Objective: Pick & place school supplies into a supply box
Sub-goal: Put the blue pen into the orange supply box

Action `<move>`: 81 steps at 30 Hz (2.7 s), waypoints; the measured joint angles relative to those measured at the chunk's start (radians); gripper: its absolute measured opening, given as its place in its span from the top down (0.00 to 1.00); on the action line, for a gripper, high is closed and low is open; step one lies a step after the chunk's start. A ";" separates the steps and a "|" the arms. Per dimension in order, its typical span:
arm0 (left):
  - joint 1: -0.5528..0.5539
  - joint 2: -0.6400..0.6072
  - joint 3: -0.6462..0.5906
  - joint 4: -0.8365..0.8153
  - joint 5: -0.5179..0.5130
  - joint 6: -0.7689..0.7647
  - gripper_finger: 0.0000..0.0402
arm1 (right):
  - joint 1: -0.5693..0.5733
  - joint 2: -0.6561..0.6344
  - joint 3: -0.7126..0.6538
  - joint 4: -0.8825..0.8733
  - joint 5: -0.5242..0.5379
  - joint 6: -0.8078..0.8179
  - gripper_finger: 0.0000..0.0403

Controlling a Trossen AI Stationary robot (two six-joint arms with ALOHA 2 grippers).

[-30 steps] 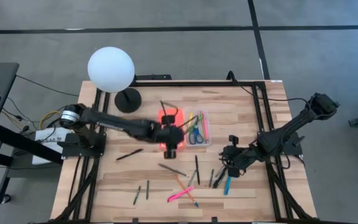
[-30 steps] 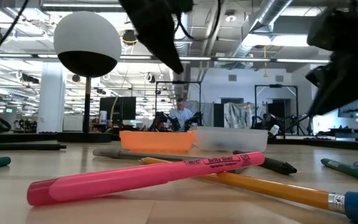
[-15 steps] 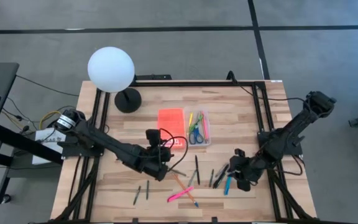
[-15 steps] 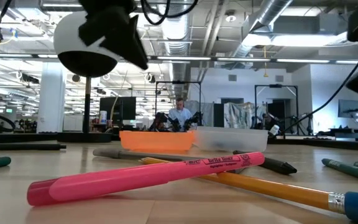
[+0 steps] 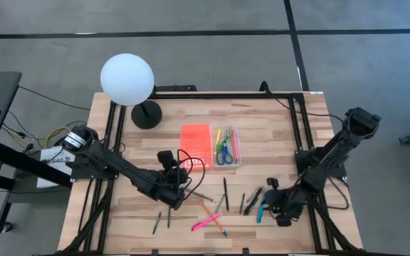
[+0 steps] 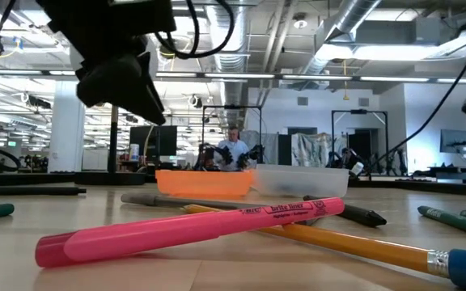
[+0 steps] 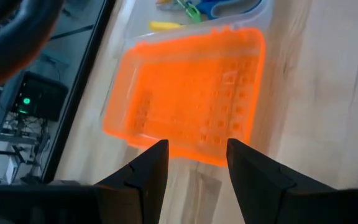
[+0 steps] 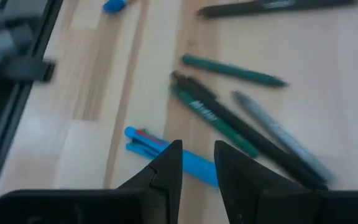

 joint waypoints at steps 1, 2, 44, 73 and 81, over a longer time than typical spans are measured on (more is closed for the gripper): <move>-0.006 0.000 -0.004 0.000 -0.003 -0.010 0.61 | -0.005 0.027 0.000 0.021 -0.015 -0.031 0.79; -0.010 0.000 -0.006 0.001 -0.009 -0.017 0.61 | -0.010 0.049 0.005 0.024 -0.023 -0.048 0.79; -0.028 0.000 -0.006 0.002 -0.042 -0.042 0.61 | -0.039 0.092 0.033 -0.270 -0.219 0.228 0.93; -0.031 0.004 -0.066 0.010 -0.053 -0.110 0.61 | -0.052 -0.060 0.142 -0.583 -0.002 0.240 0.93; -0.031 0.004 -0.066 0.010 -0.062 -0.109 0.61 | -0.115 -0.047 0.241 -0.650 0.301 -0.242 0.93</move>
